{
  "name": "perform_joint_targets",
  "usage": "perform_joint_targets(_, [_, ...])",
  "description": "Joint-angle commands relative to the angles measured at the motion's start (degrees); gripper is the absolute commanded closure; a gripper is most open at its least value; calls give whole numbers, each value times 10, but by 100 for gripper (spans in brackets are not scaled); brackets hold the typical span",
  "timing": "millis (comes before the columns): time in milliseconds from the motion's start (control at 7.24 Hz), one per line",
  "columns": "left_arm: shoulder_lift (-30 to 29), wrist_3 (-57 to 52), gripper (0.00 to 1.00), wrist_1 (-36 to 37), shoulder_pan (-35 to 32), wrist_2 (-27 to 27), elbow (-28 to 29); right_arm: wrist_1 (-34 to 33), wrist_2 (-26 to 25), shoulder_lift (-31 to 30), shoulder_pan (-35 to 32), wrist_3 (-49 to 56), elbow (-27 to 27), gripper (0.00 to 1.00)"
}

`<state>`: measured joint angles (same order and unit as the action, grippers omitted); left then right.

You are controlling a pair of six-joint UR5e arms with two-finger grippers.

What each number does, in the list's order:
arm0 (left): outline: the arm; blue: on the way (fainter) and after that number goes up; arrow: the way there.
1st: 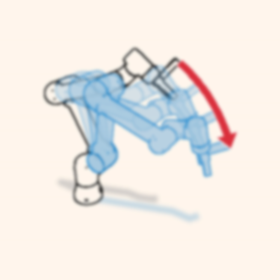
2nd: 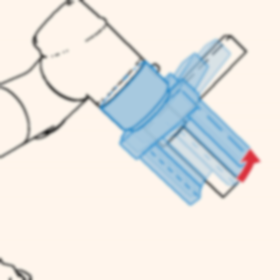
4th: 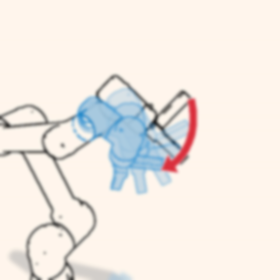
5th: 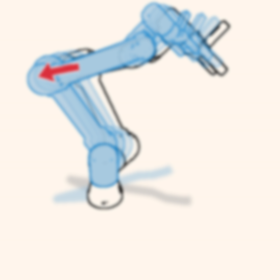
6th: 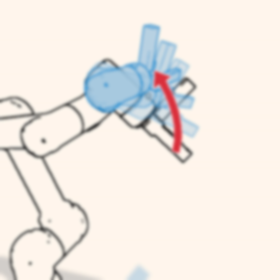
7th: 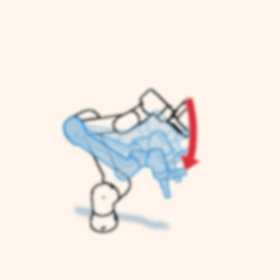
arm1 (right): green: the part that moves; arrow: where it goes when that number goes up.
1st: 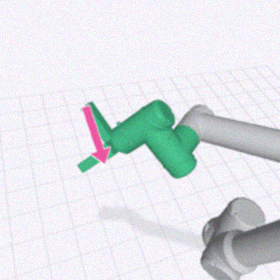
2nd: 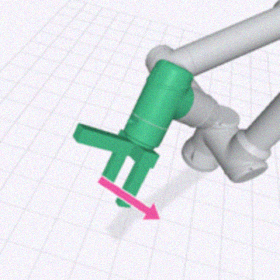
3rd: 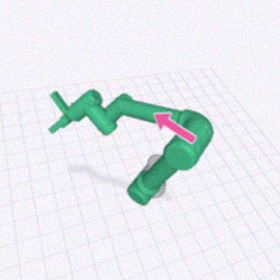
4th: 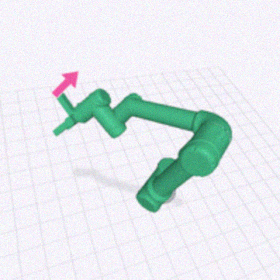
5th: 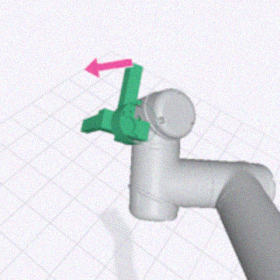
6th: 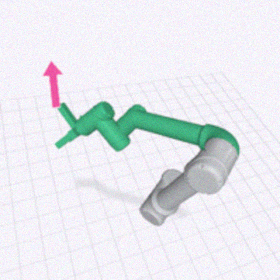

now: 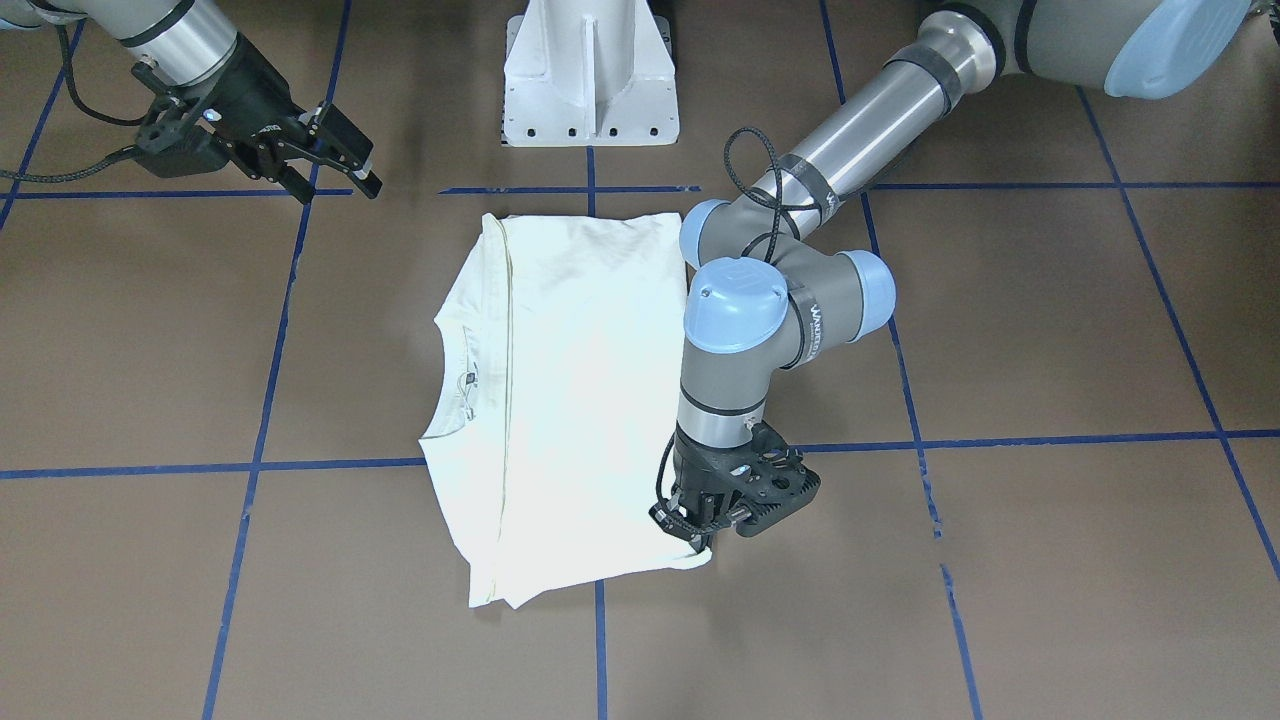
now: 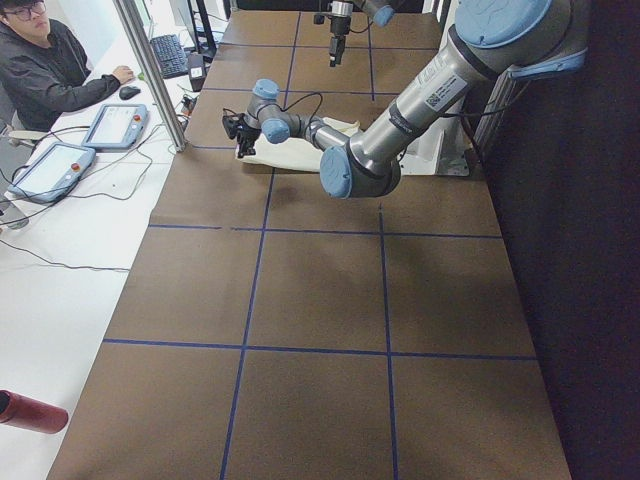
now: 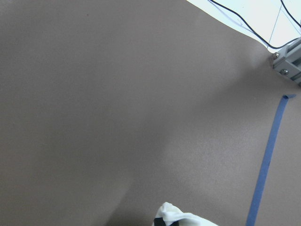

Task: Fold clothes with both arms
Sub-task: 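Release the shirt with the left gripper while the right gripper moves to its edge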

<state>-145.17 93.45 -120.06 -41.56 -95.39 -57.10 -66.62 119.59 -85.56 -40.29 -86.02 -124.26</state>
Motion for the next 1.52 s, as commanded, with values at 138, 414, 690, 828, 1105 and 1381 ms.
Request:
perform_joint_targets(138, [11,0,100,-1,-1,10,2,0,-2,1,1,1,2,0])
perform_joint_targets(414, [21,-5,26,-19,-1,14,3,1,-2,1,1,1,2,0])
perform_joint_targets(690, [30,-44,0,-33,-10,19,-2,-2,-3,2,4,3,7,0])
perform_joint_targets(828, [32,-64,0,-25,-17,9,-19,-3,-6,21,4,6,29,0])
perform_joint_targets(1105, [86,-70,0,37,-20,-51,-131,-4,-20,47,19,18,75,0])
perform_joint_targets(1381, [128,-98,0,137,-20,-53,-263,-82,-90,87,72,77,92,0])
